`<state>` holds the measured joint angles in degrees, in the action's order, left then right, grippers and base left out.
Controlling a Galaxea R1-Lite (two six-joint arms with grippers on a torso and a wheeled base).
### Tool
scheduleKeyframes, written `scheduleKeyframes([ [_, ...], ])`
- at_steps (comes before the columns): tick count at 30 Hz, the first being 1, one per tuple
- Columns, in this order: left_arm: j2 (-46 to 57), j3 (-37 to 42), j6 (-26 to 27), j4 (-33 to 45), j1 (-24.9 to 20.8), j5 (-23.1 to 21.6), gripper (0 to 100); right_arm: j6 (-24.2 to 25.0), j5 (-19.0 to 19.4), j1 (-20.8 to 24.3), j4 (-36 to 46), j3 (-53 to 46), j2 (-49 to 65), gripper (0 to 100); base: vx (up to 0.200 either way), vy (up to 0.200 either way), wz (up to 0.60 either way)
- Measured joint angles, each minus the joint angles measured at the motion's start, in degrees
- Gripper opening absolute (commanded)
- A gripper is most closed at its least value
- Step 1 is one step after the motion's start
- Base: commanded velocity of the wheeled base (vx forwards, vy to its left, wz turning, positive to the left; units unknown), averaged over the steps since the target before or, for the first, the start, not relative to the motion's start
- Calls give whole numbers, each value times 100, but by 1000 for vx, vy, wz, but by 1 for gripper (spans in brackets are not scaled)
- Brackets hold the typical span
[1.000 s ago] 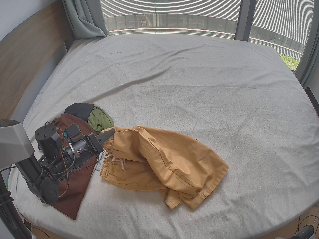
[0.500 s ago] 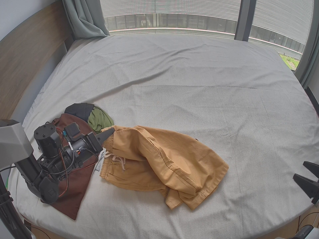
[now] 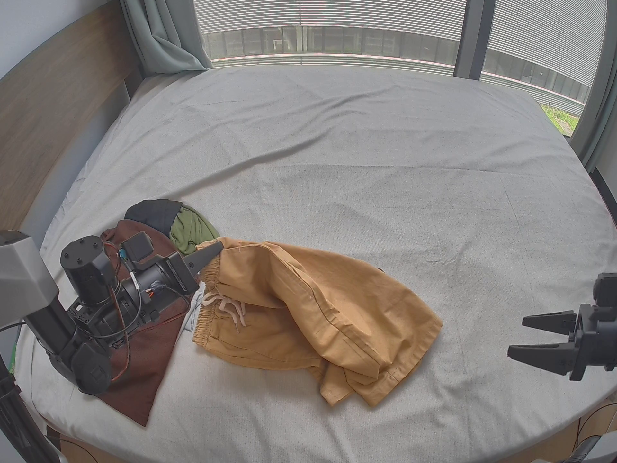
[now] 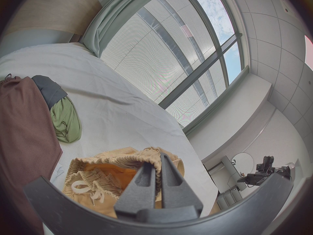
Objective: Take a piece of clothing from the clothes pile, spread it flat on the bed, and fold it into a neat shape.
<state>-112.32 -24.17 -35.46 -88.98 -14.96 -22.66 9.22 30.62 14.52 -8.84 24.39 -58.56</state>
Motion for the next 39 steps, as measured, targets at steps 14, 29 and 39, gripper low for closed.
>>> scheduleKeyframes([
  [14, -110, -115, 5, 0, 63, 6, 0, 641, 290, 4, -1691, -397, -1691, 100, 0, 0, 0],
  [29, -438, -416, 16, 0, 396, 48, 0, 739, 416, 321, -2719, -739, -3140, 100, 0, 0, 0],
  [39, -534, -503, 21, 0, 568, 46, 0, 917, 418, 505, -4042, -979, -4226, 100, 0, 0, 0],
])
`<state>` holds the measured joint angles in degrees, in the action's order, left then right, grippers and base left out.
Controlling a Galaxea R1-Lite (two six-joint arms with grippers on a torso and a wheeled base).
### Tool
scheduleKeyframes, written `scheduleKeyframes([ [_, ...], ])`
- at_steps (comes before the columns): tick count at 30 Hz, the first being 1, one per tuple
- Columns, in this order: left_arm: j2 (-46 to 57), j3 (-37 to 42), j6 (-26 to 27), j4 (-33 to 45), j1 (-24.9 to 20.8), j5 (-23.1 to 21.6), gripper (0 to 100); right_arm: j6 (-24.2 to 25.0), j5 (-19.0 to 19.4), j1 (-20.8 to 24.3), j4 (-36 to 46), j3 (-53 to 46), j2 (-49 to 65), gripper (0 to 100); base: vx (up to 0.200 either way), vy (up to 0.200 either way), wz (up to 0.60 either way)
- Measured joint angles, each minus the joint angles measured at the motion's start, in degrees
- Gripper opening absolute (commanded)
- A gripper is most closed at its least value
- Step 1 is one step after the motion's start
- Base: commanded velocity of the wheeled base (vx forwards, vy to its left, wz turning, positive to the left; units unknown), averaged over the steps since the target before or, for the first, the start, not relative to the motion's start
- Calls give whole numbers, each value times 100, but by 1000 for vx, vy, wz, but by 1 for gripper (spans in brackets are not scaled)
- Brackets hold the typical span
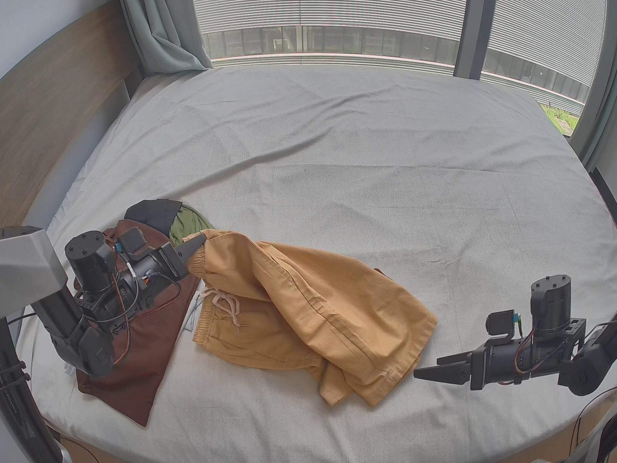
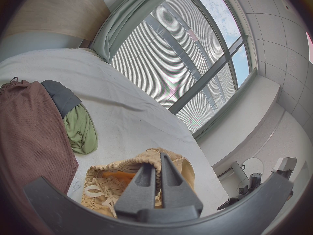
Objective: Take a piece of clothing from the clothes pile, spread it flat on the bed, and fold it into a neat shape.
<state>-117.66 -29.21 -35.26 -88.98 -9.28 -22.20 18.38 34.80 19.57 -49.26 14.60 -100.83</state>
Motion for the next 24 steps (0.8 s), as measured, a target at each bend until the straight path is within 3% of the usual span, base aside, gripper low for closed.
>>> scheduleKeyframes([
  [16, -72, -15, 55, 0, -11, 15, 0, 307, -27, 226, -2409, -438, -1648, 100, 0, 0, 0],
  [24, -67, -15, 77, 0, -12, 15, 0, 887, -65, 344, -3866, -640, -2470, 100, 0, 0, 0],
])
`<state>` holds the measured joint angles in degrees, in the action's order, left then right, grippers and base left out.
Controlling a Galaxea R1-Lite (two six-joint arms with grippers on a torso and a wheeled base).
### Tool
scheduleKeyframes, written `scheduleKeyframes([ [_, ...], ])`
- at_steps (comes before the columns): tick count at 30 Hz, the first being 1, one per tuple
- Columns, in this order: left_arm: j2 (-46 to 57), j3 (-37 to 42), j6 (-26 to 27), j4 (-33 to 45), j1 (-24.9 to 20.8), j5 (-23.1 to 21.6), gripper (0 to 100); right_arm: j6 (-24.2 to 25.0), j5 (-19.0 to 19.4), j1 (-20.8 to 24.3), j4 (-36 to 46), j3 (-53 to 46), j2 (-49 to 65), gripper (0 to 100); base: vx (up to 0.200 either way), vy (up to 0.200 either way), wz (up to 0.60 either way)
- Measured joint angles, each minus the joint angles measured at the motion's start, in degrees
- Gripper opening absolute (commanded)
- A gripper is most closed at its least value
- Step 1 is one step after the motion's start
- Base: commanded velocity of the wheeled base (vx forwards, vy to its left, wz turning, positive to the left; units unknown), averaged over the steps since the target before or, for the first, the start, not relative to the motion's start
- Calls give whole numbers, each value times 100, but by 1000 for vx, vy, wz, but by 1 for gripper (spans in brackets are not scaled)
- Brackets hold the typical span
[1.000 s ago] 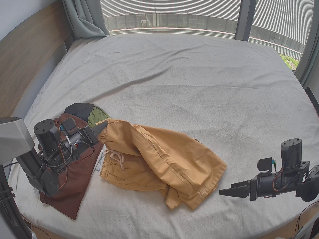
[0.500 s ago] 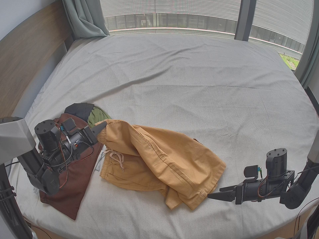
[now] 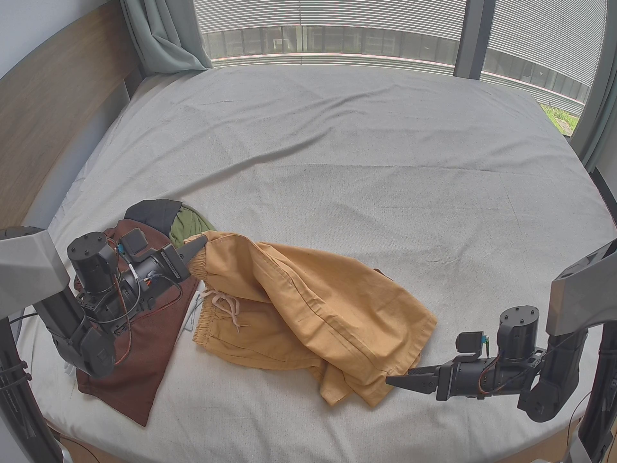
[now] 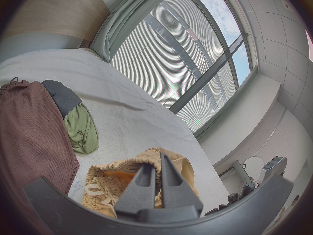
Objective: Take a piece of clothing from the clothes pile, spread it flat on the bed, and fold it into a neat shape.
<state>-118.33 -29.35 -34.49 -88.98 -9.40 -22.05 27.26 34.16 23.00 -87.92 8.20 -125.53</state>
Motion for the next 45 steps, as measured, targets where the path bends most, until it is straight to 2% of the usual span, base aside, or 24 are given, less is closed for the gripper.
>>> scheduleKeyframes([
  [4, 1, -2, 0, 0, 9, 0, 0, 178, -69, 78, -35, -30, -302, 100, 0, 0, 0],
  [28, 30, 0, 4, 0, -5, 0, 0, 197, -88, 100, -49, 485, -926, 100, 0, 0, 0],
  [32, 33, 0, 4, 0, -7, 0, 0, 200, -233, 87, -55, 585, -978, 100, 0, 0, 0],
  [33, 34, 0, 4, 0, -7, -2, 0, 197, -279, 87, -55, 616, -992, 0, 0, 0, 0],
  [37, 39, 0, 4, 0, -10, 0, 0, 200, -406, 94, -65, 734, -1075, 0, 0, 0, 0],
  [45, 41, 0, 4, 0, -11, -2, 0, 208, -416, 69, -66, 789, -1126, 0, 0, 0, 0],
])
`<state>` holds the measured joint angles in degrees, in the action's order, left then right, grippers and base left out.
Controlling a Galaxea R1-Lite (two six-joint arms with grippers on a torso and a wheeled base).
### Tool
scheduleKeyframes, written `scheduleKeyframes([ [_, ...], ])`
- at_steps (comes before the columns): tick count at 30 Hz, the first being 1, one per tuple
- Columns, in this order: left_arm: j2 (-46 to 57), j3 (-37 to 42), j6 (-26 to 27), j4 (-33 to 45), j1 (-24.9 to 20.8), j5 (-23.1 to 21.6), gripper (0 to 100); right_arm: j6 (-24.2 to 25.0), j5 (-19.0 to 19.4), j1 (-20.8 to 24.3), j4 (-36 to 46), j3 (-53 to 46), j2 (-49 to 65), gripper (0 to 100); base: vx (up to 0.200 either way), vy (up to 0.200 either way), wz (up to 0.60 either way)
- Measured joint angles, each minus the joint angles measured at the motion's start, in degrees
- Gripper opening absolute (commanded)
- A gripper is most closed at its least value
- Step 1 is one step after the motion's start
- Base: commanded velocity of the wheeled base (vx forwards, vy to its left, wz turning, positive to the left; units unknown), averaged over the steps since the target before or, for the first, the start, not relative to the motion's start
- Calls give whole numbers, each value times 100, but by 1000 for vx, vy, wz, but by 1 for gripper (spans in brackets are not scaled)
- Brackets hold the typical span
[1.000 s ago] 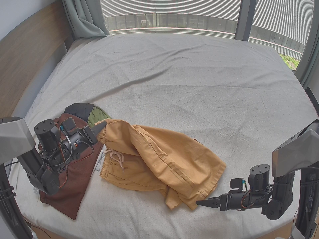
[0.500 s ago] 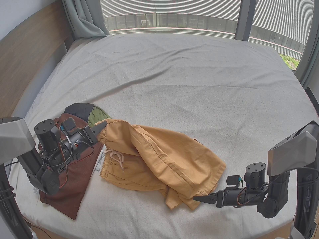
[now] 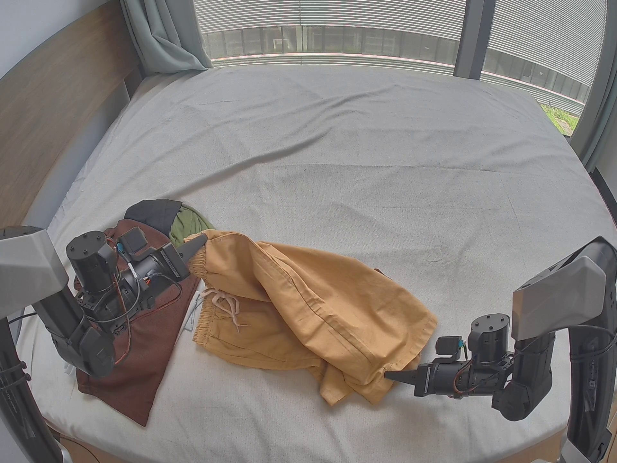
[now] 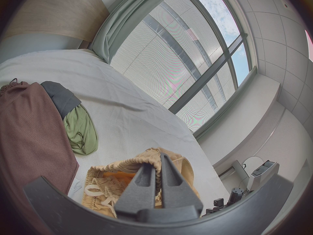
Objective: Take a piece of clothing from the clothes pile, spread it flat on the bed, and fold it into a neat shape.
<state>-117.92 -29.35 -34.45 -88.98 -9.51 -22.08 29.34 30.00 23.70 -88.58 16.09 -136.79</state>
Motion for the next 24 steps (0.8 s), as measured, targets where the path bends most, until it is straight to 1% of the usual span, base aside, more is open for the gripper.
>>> scheduleKeyframes([
  [5, -2, -2, 2, 0, 9, 2, 0, -1, 13, -121, 11, -59, 204, 0, 0, 0, 0],
  [8, -7, -13, 0, 0, 22, 2, 0, -11, 40, -347, 23, -52, 455, 0, 0, 0, 0],
  [10, -13, -18, 0, 0, 30, 2, 0, -11, 130, -538, 23, -28, 678, 0, 0, 0, 0],
  [14, -27, -24, 0, 0, 41, 2, 0, 128, 514, -934, 30, 74, 1076, 0, 0, 0, 0],
  [18, -41, -46, -4, -2, 59, 2, 0, 432, 719, -1248, 28, 254, 1386, 0, 0, 0, 0],
  [20, -57, -66, -4, 0, 74, 2, 0, 514, 930, -1390, 28, 306, 1524, 0, 0, 0, 0],
  [24, -104, -94, -1, 0, 100, 2, 0, 691, 1504, -1705, 30, 336, 1810, 0, 0, 0, 0],
])
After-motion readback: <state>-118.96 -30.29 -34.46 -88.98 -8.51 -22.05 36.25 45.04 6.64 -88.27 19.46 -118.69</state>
